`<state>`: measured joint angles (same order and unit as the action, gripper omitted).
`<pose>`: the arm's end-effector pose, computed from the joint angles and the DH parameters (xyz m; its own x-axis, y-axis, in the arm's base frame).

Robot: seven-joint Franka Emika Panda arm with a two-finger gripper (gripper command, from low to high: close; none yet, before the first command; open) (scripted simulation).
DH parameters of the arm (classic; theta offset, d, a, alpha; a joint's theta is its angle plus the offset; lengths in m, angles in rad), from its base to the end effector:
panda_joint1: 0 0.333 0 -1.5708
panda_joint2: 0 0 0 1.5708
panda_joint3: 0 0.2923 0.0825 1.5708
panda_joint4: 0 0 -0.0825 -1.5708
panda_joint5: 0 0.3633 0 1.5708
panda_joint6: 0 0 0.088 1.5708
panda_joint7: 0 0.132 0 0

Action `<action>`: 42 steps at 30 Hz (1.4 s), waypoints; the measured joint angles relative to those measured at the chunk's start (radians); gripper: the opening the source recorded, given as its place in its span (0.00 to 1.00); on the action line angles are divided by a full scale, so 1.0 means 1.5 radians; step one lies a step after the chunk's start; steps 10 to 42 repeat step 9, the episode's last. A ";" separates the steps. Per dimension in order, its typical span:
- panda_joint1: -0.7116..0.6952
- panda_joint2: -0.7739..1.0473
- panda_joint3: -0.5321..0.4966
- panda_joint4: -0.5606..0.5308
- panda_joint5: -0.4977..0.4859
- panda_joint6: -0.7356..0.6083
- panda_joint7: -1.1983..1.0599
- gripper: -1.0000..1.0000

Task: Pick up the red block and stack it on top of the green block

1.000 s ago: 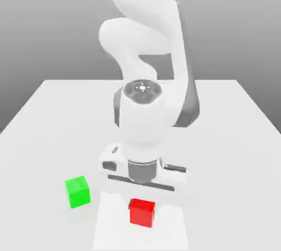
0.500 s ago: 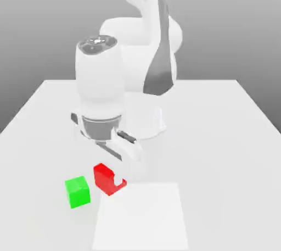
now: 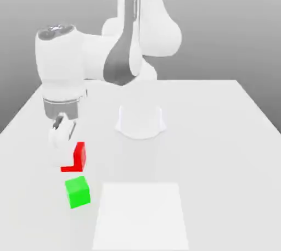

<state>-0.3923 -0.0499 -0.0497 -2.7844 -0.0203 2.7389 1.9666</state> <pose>0.3403 -0.1600 0.1965 -0.7305 -0.6829 0.0035 -0.6829 0.7305 -0.0061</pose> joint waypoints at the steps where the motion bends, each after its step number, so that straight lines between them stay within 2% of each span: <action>1: 0.000 0.015 -0.001 0.001 0.000 0.015 0.001 0.00; 5: 0.001 0.083 0.003 0.002 0.013 0.080 -0.008 0.00; 6: 0.001 0.097 0.005 0.002 0.018 0.094 -0.012 1.00; 42: 0.001 0.097 0.005 0.002 0.018 0.094 -0.012 1.00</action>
